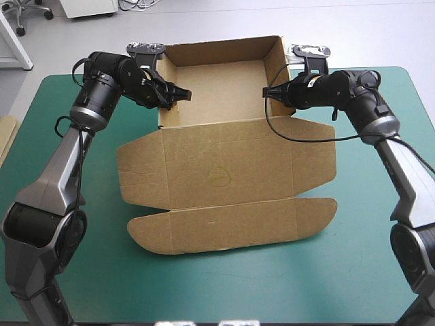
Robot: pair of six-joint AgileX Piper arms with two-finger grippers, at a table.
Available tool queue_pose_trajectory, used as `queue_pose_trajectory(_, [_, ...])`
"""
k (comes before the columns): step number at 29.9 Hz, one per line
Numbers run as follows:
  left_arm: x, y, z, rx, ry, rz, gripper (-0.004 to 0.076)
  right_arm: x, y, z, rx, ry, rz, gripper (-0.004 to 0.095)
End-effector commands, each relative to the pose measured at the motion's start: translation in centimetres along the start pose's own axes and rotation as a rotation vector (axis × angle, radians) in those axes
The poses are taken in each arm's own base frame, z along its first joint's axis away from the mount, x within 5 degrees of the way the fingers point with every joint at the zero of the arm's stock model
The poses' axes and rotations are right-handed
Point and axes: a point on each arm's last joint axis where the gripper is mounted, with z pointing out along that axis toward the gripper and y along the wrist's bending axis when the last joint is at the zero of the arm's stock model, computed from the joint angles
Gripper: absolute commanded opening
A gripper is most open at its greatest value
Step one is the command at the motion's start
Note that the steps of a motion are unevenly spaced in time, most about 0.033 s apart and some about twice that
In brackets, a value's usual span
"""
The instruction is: Fold the box
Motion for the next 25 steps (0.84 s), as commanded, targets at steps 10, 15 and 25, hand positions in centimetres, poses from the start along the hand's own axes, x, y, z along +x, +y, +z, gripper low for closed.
queue_pose_trajectory(10, [-0.1,-0.7,0.3,0.056,0.016,-0.026,0.0034,-0.8,0.4,-1.3,0.019,-0.012,-0.041,-0.0005])
queue_pose_trajectory(15, [0.2,-0.8,2.6,0.054,0.065,-0.011,-0.0010,-0.5,0.0,-0.9,0.060,0.021,-0.075,-0.0005])
queue_pose_trajectory(25, [0.0,-0.7,5.3,0.043,0.050,-0.010,-0.0010,0.9,-1.1,2.5,0.083,0.139,-0.071,-0.0005])
